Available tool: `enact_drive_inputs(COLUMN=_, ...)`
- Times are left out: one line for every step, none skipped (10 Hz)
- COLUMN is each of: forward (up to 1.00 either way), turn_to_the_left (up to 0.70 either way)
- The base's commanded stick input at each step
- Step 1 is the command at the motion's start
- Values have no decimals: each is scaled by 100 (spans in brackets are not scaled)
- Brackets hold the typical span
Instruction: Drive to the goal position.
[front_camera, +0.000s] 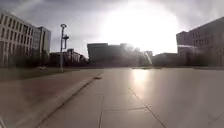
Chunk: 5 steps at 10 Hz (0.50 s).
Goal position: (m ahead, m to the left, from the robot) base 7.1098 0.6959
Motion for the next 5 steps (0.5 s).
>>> enact_drive_inputs(forward=70, turn_to_the_left=0)
enact_drive_inputs(forward=70, turn_to_the_left=0)
enact_drive_inputs(forward=70, turn_to_the_left=0)
enact_drive_inputs(forward=70, turn_to_the_left=0)
enact_drive_inputs(forward=70, turn_to_the_left=0)
